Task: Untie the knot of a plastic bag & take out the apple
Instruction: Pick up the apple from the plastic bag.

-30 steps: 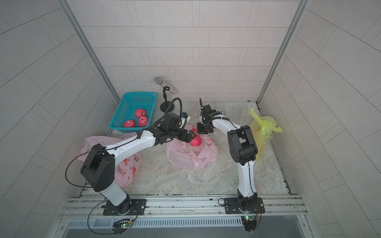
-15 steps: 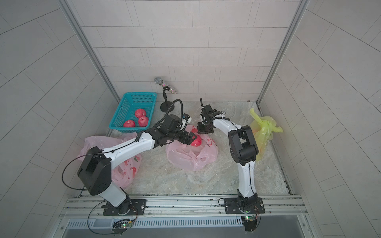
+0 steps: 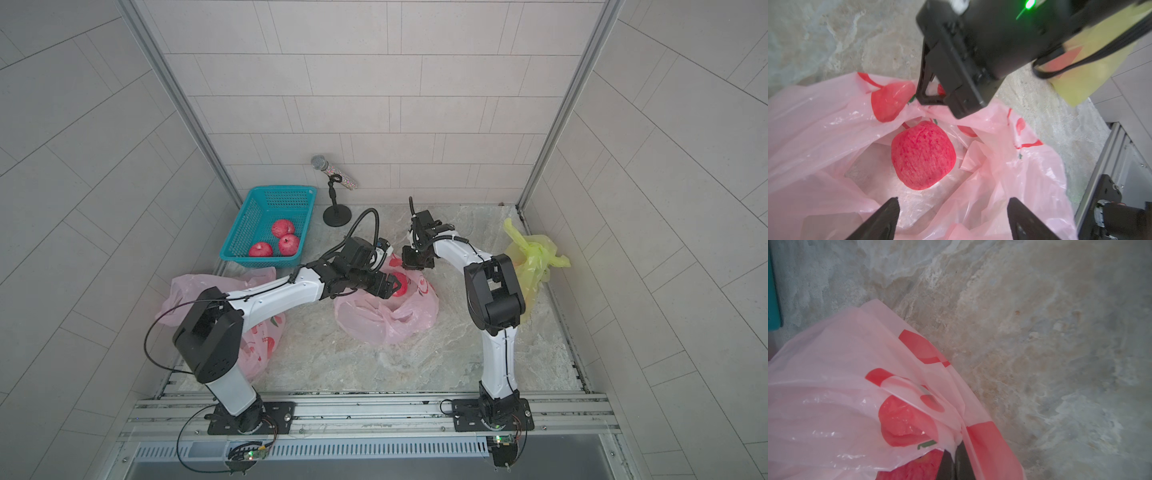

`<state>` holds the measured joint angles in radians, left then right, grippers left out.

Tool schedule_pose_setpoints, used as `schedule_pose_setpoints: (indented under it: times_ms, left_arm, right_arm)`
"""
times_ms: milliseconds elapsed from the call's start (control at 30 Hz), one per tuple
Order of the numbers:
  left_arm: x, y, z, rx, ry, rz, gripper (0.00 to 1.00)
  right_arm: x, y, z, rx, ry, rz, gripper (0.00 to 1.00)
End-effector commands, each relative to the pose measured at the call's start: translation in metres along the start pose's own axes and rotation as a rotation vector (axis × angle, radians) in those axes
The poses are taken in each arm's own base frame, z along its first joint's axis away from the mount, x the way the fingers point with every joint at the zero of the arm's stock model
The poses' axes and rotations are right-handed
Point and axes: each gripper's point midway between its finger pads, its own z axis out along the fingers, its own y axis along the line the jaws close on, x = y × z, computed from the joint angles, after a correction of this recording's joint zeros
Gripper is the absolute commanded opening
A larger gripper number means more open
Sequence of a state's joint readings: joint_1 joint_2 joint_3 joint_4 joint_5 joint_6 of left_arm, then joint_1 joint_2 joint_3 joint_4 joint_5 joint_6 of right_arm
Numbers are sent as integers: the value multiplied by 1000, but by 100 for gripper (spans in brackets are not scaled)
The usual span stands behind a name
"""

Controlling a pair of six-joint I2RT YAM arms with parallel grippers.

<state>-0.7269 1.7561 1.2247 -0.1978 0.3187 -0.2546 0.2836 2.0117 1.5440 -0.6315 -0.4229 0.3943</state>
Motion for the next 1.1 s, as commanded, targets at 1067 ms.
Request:
schedule_pose_setpoints:
  times_ms: [1067]
  left_arm:
    - [-4, 25, 76, -55, 40, -28, 80]
  right_arm:
    - [-1, -12, 2, -43, 16, 55, 0]
